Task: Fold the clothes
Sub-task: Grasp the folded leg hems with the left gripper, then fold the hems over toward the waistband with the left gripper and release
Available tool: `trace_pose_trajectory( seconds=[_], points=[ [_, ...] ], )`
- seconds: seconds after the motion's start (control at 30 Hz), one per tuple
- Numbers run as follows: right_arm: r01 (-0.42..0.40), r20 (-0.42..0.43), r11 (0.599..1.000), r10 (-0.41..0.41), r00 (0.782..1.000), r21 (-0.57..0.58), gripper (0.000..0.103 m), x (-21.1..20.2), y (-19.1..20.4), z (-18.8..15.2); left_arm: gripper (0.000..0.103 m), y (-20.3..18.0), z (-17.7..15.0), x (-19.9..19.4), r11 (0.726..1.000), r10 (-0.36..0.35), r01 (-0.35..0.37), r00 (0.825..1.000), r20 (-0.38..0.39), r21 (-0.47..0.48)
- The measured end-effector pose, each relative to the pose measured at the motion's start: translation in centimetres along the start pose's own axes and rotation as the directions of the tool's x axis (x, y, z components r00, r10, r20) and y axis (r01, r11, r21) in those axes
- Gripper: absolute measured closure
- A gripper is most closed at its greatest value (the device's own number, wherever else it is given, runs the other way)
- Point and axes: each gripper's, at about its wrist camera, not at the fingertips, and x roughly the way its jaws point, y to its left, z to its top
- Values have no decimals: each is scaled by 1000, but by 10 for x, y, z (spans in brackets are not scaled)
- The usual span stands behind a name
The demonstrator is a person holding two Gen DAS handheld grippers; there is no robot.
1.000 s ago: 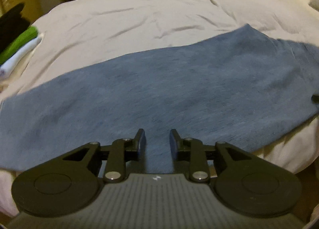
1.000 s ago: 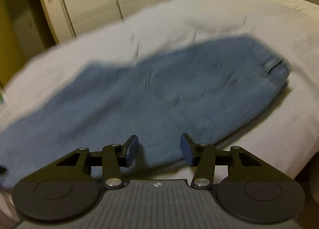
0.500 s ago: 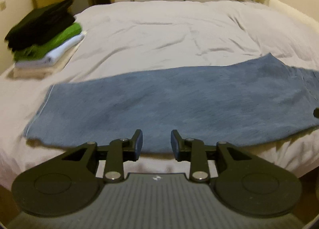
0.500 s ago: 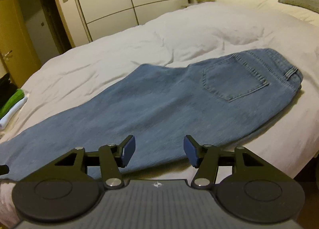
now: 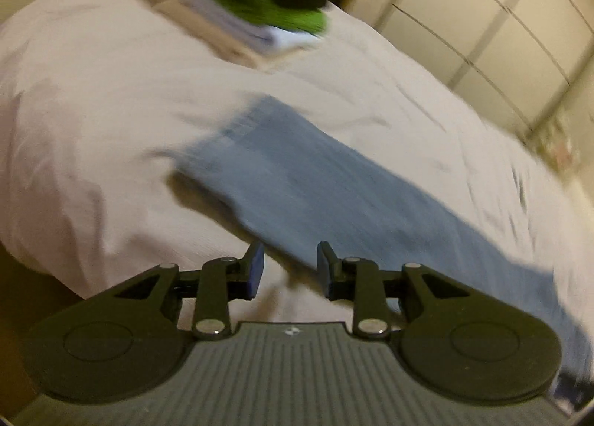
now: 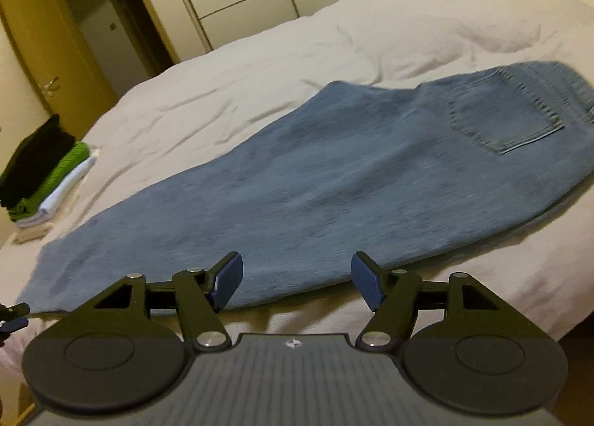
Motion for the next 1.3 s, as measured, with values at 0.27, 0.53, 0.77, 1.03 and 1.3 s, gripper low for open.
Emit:
trace_pose_trajectory(
  seconds=[0.27, 0.53, 0.77, 1.03, 1.3],
  points=[
    [-3, -35, 999, 5, 999, 53, 35, 13, -2, -4, 74, 46, 12, 27, 981, -40, 40, 999, 4, -192],
    [17, -55, 998, -14, 998, 64, 35, 21, -10, -2, 92, 36, 17, 32, 964, -95, 114, 991, 89, -241],
    [25, -41, 994, -20, 999, 111, 35, 19, -28, 1, 94, -137, 2, -20, 862, -285, 193, 950, 131, 469],
    [33, -23, 986, -30, 999, 166, 35, 17, -49, 4, 87, -257, -126, 40, 592, -291, 353, 932, -216, 725],
    [-145, 37, 942, 141, 989, 303, 33, 15, -57, 6, 85, -238, -115, 19, 545, -292, 421, 906, -307, 725]
  ],
)
